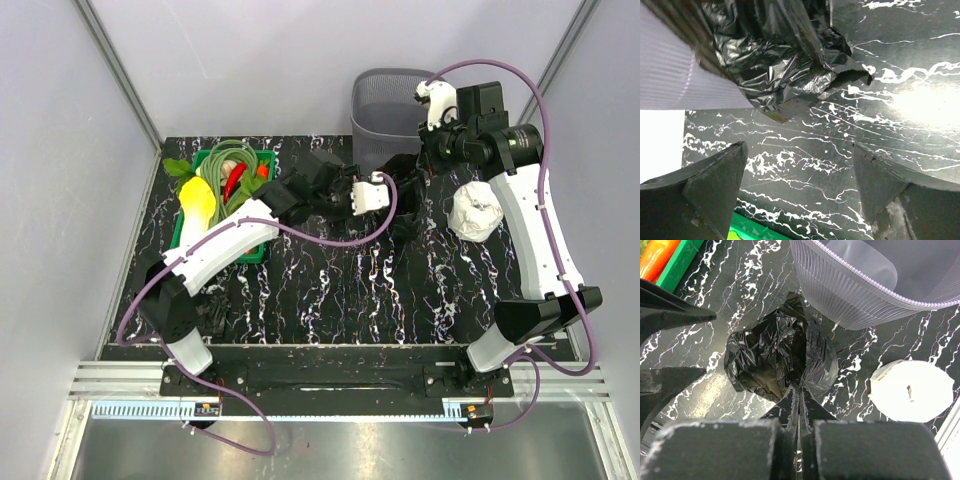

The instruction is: Put the trash bags into the trash bin

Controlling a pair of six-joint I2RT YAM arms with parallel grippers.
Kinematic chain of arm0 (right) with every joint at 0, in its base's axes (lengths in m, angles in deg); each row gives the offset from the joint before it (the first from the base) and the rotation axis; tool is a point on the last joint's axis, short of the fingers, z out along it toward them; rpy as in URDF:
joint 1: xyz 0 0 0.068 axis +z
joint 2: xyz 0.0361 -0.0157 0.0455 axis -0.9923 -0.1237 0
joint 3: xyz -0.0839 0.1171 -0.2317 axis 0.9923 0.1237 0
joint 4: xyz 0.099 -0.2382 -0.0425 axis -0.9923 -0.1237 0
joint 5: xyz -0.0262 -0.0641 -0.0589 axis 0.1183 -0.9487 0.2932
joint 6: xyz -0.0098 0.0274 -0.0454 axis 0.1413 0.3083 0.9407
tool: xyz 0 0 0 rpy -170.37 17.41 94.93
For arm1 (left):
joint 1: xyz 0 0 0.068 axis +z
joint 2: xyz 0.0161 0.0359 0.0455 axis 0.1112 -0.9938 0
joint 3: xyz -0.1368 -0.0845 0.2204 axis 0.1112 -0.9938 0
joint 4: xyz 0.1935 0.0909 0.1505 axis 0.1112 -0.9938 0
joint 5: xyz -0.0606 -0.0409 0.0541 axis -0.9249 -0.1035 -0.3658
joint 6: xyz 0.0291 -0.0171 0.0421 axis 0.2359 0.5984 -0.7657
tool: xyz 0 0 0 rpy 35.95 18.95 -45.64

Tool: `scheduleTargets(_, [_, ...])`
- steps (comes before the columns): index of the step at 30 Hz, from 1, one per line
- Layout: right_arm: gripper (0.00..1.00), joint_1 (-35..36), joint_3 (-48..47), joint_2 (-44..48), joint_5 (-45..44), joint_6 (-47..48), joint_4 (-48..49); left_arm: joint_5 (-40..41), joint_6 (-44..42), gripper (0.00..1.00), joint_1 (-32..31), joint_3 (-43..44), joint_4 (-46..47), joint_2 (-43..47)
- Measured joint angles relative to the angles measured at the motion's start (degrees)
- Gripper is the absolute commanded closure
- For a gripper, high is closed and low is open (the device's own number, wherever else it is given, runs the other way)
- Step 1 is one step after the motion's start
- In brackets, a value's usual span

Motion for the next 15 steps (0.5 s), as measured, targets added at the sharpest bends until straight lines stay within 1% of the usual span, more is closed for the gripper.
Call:
scheduleTargets(7, [1.00, -0.22, 0.00, 0.00, 1.46, 0.15, -0.79, -6.40, -2.34, 0.11, -0.20, 0.66, -1.14, -0.26])
scheduleTargets(15, [1.00, -0.50, 0.00, -0.02, 1.95, 0.15, -0.79, -8.17, 0.81, 0.07, -1.27, 1.01, 1.62, -2.40])
